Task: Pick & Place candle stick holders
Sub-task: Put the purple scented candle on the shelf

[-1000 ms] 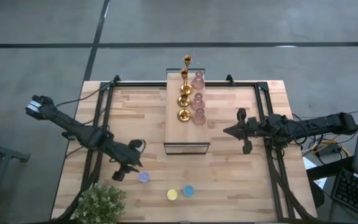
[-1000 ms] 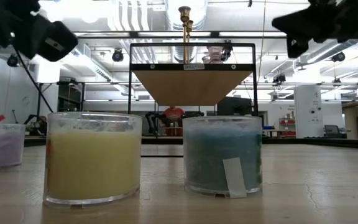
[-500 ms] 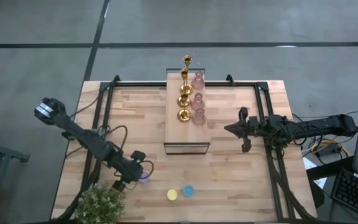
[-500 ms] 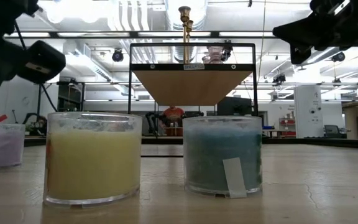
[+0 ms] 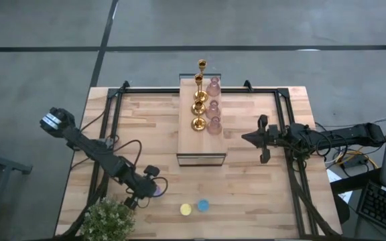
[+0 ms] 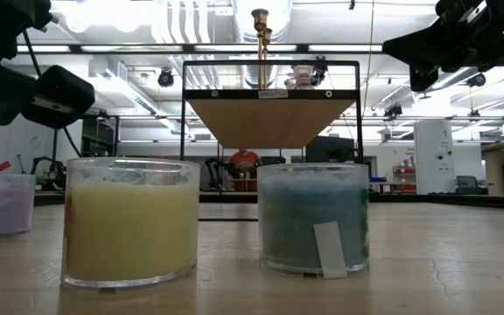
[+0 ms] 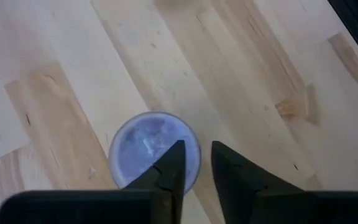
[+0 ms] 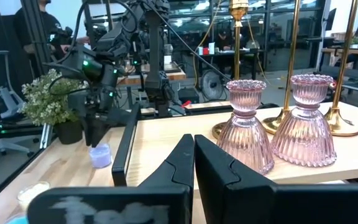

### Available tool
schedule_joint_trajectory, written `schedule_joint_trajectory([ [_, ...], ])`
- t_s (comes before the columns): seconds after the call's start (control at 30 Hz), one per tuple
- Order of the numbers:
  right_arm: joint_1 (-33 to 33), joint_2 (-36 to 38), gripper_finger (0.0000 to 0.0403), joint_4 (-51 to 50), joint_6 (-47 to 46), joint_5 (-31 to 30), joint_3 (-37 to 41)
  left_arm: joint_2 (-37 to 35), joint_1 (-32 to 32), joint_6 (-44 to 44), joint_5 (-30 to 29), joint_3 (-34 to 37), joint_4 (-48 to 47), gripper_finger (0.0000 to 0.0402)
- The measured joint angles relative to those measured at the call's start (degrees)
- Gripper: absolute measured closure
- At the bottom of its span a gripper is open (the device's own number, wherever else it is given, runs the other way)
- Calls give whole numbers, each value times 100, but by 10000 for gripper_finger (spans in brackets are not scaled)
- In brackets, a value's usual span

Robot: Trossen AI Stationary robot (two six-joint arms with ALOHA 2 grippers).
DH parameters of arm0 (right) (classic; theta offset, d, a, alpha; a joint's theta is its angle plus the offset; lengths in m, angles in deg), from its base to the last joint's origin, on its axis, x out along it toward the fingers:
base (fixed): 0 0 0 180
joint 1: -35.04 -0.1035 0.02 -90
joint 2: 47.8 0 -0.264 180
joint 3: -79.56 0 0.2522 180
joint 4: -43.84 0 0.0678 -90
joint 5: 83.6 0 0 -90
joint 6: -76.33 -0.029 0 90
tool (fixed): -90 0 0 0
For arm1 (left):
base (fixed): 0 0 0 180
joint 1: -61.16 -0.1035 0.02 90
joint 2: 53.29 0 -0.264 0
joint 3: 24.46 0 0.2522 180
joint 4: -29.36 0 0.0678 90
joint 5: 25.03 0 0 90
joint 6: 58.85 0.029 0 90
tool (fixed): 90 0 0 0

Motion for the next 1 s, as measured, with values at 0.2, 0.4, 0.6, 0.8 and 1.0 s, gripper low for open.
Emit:
schedule_joint_trajectory([
  [0.2,0,0,394,0,0,0,0,31,0,-21,74,0,-13,382],
  [0.4,2,0,394,-2,-2,2,2,31,0,-65,84,0,-11,386],
  [0.6,2,0,394,-2,-2,4,15,31,0,-22,82,0,-12,345],
  [0.8,2,-2,394,-4,0,3,20,31,0,58,81,72,1,321],
  [1.0,2,-2,394,-2,-2,4,20,10,-7,74,53,247,215,329],
])
